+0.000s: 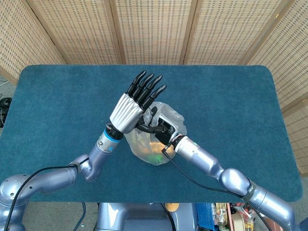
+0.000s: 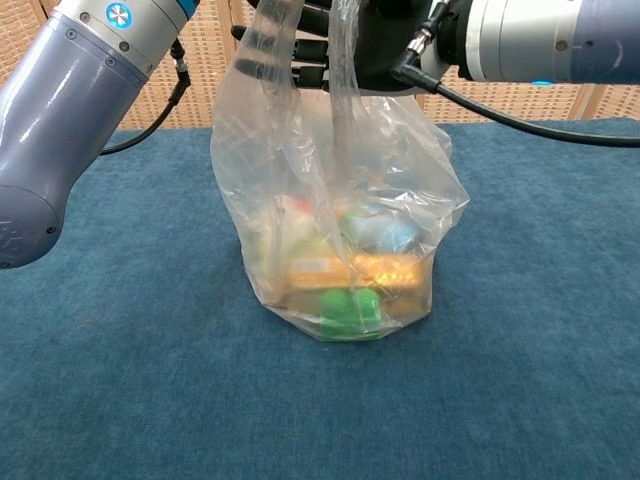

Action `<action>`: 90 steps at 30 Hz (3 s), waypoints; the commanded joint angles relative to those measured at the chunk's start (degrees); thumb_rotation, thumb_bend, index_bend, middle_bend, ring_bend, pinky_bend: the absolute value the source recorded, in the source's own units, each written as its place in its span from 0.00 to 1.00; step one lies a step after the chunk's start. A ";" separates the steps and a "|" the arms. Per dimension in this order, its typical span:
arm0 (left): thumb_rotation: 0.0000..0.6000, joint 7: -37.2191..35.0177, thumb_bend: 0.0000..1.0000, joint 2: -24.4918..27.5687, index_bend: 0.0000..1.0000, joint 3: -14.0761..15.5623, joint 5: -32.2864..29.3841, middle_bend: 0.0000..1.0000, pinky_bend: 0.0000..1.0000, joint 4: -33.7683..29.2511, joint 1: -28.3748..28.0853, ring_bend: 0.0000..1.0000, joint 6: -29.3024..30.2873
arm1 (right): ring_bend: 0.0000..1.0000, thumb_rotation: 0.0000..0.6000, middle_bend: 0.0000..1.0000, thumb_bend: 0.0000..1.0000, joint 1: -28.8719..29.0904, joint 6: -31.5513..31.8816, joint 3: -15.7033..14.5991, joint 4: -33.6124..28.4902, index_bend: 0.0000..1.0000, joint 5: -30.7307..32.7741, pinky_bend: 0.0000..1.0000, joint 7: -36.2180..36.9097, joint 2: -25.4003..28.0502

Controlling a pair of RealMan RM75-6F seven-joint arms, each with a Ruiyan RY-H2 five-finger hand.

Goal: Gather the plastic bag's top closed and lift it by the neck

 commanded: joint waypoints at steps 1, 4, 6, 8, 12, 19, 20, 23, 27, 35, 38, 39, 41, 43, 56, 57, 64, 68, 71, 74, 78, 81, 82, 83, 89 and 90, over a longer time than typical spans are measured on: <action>1.00 0.04 0.50 -0.18 0.00 -0.08 -0.20 0.00 0.00 0.13 -0.08 0.00 -0.21 | 0.27 1.00 0.46 0.28 -0.04 -0.17 0.13 0.13 0.43 -0.12 0.18 0.23 -0.36; 1.00 -0.14 0.50 -0.48 0.00 -0.14 -0.36 0.00 0.00 0.10 -0.03 0.00 -0.12 | 0.27 1.00 0.46 0.29 0.00 -0.23 0.40 0.27 0.44 -0.46 0.18 0.36 -1.00; 1.00 -0.13 0.50 -0.53 0.00 -0.11 -0.52 0.00 0.00 0.23 0.08 0.00 -0.21 | 0.28 1.00 0.46 0.30 0.09 0.13 0.52 0.33 0.44 -0.72 0.18 0.37 -1.42; 1.00 -0.32 0.50 -0.59 0.00 -0.15 -0.72 0.00 0.00 0.15 0.16 0.00 -0.28 | 0.28 1.00 0.46 0.31 0.19 0.32 0.42 0.43 0.45 -0.91 0.18 0.40 -1.59; 1.00 -0.30 0.50 -0.60 0.00 -0.18 -0.76 0.00 0.00 0.27 0.18 0.00 -0.31 | 0.30 1.00 0.48 0.32 0.45 0.26 -0.12 0.61 0.45 -1.12 0.19 0.46 -1.47; 1.00 -0.36 0.50 -0.52 0.00 -0.29 -0.83 0.00 0.00 0.30 0.10 0.00 -0.46 | 0.33 1.00 0.51 0.35 0.85 0.07 -0.87 1.00 0.47 -0.99 0.22 0.91 -1.01; 1.00 -0.30 0.50 -0.47 0.00 -0.22 -0.76 0.00 0.00 0.30 0.13 0.00 -0.46 | 0.34 1.00 0.52 0.35 0.90 0.04 -0.93 1.00 0.48 -0.99 0.22 0.96 -0.95; 1.00 -0.43 0.50 -0.48 0.00 -0.04 -0.75 0.00 0.00 0.32 0.30 0.00 -0.43 | 0.35 1.00 0.52 0.36 0.92 0.12 -0.89 1.00 0.48 -0.91 0.22 1.16 -0.94; 1.00 -0.92 0.50 -0.68 0.00 0.36 -1.06 0.00 0.00 0.51 0.87 0.00 -0.42 | 0.35 1.00 0.52 0.36 1.12 1.10 -1.05 1.02 0.47 -1.26 0.22 0.96 -1.14; 1.00 -0.72 0.50 -0.23 0.00 -0.07 -1.38 0.00 0.00 0.15 1.01 0.00 -0.53 | 0.31 1.00 0.53 0.36 3.32 5.33 -2.43 1.76 0.46 -1.16 0.22 1.24 -1.59; 1.00 -0.71 0.50 -0.05 0.00 -0.38 -1.65 0.00 0.00 -0.11 0.98 0.00 -0.69 | 0.31 1.00 0.52 0.36 3.79 6.65 -2.75 1.71 0.46 -1.04 0.22 1.70 -1.84; 1.00 -0.71 0.50 -0.03 0.00 -0.45 -1.73 0.00 0.00 -0.16 0.97 0.00 -0.74 | 0.31 1.00 0.52 0.36 3.86 7.04 -2.85 1.67 0.46 -1.11 0.22 1.74 -1.94; 1.00 -0.63 0.50 0.00 0.00 -0.57 -1.91 0.00 0.00 -0.26 0.93 0.00 -0.93 | 0.31 1.00 0.52 0.36 4.05 8.01 -3.23 1.57 0.46 -1.26 0.22 1.83 -2.20; 1.00 -0.54 0.50 0.06 0.00 -0.57 -1.90 0.00 0.00 -0.24 0.92 0.00 -0.98 | 0.31 1.00 0.52 0.36 4.19 8.40 -3.53 1.45 0.46 -1.35 0.22 1.93 -2.25; 1.00 -0.44 0.50 0.89 0.00 -1.10 -2.62 0.00 0.00 -1.04 0.92 0.00 -1.77 | 0.34 1.00 0.53 0.37 4.88 8.02 -5.41 1.74 0.47 -1.99 0.22 3.14 -1.09; 1.00 -0.36 0.50 0.98 0.00 -1.15 -2.69 0.00 0.00 -1.14 0.91 0.00 -1.86 | 0.35 1.00 0.53 0.37 4.93 7.91 -5.55 1.79 0.48 -2.10 0.22 3.17 -0.99; 1.00 0.15 0.50 0.87 0.00 -1.81 -3.55 0.00 0.00 -1.58 0.87 0.00 -2.10 | 0.38 1.00 0.56 0.39 5.17 7.34 -5.82 2.18 0.52 -2.45 0.22 3.66 -0.57; 1.00 0.33 0.50 1.18 0.00 -2.02 -3.96 0.00 0.00 -1.96 0.96 0.00 -2.38 | 0.39 1.00 0.56 0.40 5.09 7.27 -5.65 2.21 0.52 -2.53 0.22 4.16 -0.29; 1.00 0.72 0.50 1.66 0.00 -1.88 -4.31 0.00 0.00 -2.35 1.10 0.00 -3.09 | 0.40 1.00 0.57 0.40 4.90 7.26 -5.44 2.09 0.52 -2.43 0.25 4.68 -0.07; 1.00 1.53 0.45 2.36 0.00 -1.66 -4.83 0.00 0.00 -2.93 1.36 0.00 -4.04 | 0.42 1.00 0.59 0.40 4.66 7.06 -5.20 1.87 0.53 -2.36 0.28 5.20 0.28; 1.00 1.55 0.42 2.76 0.00 -1.60 -5.07 0.00 0.00 -3.29 1.55 0.00 -4.41 | 0.46 1.00 0.62 0.41 4.38 6.59 -5.01 1.46 0.55 -2.40 0.29 5.59 0.85; 1.00 1.40 0.41 2.84 0.00 -1.50 -4.95 0.00 0.00 -3.20 1.64 0.00 -4.30 | 0.46 1.00 0.63 0.41 4.23 6.31 -4.91 1.32 0.56 -2.53 0.30 5.72 1.18; 1.00 1.27 0.41 2.81 0.00 -1.55 -4.93 0.00 0.00 -3.16 1.66 0.00 -4.16 | 0.46 1.00 0.63 0.41 4.21 6.40 -4.90 1.29 0.56 -2.56 0.30 5.73 1.28; 1.00 1.16 0.41 2.79 0.00 -1.59 -4.94 0.00 0.00 -3.12 1.68 0.00 -4.09 | 0.46 1.00 0.63 0.42 4.19 6.49 -4.90 1.25 0.56 -2.55 0.30 5.79 1.36; 1.00 0.89 0.41 2.89 0.00 -2.07 -5.26 0.00 0.00 -3.26 1.70 0.00 -3.91 | 0.50 1.00 0.67 0.45 4.10 6.46 -5.07 1.21 0.56 -2.62 0.31 6.07 1.69; 1.00 0.85 0.41 2.97 0.00 -2.10 -5.30 0.00 0.00 -3.33 1.69 0.00 -3.98 | 0.50 1.00 0.68 0.46 4.07 6.43 -5.08 1.23 0.56 -2.63 0.31 6.13 1.69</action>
